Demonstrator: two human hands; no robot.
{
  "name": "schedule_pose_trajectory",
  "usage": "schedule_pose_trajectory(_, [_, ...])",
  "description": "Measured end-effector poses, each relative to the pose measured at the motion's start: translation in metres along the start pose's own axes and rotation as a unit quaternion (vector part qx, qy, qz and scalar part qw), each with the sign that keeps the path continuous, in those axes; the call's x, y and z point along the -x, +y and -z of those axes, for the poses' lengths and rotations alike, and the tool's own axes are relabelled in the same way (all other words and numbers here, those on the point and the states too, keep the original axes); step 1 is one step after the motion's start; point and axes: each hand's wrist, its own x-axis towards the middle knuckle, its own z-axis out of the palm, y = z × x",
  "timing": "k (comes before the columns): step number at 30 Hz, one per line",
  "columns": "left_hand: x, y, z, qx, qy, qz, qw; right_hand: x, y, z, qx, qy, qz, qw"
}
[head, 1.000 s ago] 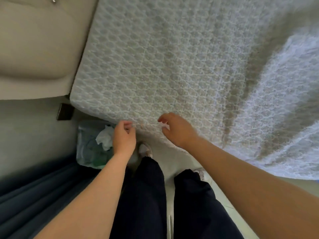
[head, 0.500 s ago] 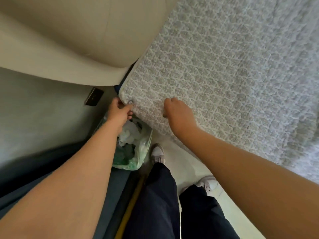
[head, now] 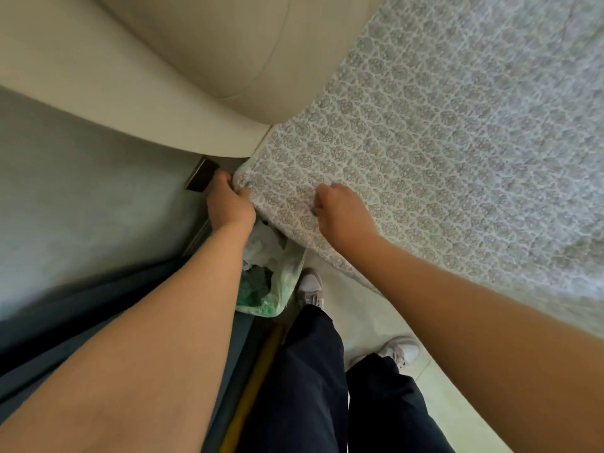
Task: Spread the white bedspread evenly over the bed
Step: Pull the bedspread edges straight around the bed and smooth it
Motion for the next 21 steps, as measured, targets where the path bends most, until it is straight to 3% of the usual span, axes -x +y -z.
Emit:
schedule_pose_trajectory(4, [0.043,0.014,-0.005,-0.055,0.084,-0.057,0.993,0.011,0.015,0.009,-0.105,0.005,-0.012,0.994])
schedule_pose_trajectory(9, [0.116,0.012,-0.034,-0.195,-0.015,-0.229,0.954,0.064,0.066,0.026,-0.117,0.054,-0.084,0.988])
schedule_pose_trajectory(16, [0.239,0.026,-0.121,-0.276,-0.15,-0.368,0.875,0.186,0.18,0.039,-0.138,0.108,-0.242,0.954])
schedule_pose_trajectory(21, [0.335,0.037,-0.2,-0.31,-0.257,-0.472,0.784,0.29,0.266,0.047,-0.2,0.181,-0.307,0.913])
